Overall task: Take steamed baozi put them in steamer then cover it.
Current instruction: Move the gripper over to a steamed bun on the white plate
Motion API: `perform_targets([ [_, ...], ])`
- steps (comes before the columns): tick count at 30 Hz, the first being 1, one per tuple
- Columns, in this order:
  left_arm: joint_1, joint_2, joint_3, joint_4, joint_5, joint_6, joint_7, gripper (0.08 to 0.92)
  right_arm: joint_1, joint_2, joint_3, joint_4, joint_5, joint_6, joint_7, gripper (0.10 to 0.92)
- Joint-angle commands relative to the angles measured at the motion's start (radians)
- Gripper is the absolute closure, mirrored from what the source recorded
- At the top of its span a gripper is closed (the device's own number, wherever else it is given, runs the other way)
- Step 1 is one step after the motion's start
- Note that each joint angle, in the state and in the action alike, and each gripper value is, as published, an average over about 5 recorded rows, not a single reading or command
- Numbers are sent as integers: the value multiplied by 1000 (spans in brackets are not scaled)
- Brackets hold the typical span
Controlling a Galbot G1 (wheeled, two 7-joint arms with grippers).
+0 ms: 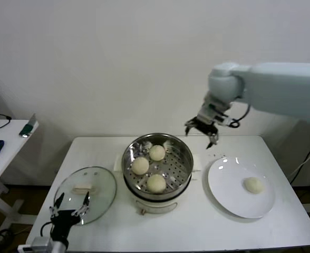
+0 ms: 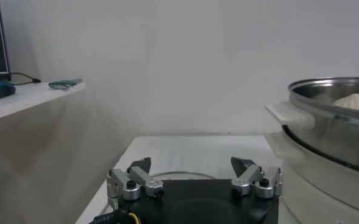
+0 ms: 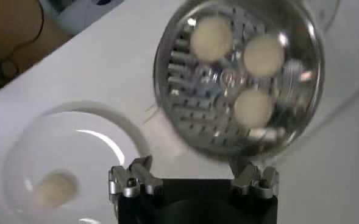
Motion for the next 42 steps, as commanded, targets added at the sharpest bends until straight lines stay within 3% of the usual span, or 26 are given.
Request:
perform_targets([
  [1,-7,3,0,2,-2,1,1,177,-4,-285,-201,-165,89,-106,-25,203],
  [7,-7,1,1,4,0,1,2,177,-266,-362,-35,-247,-55,-141,3,203],
  [14,-4,1,-12,5,-2,2,2,177,-517,-348,170,-321,-146,-159,25,203],
  [42,3,-2,-16,26,4,-3,0,177,-898,-248,525,-503,-269,-206,91,203],
])
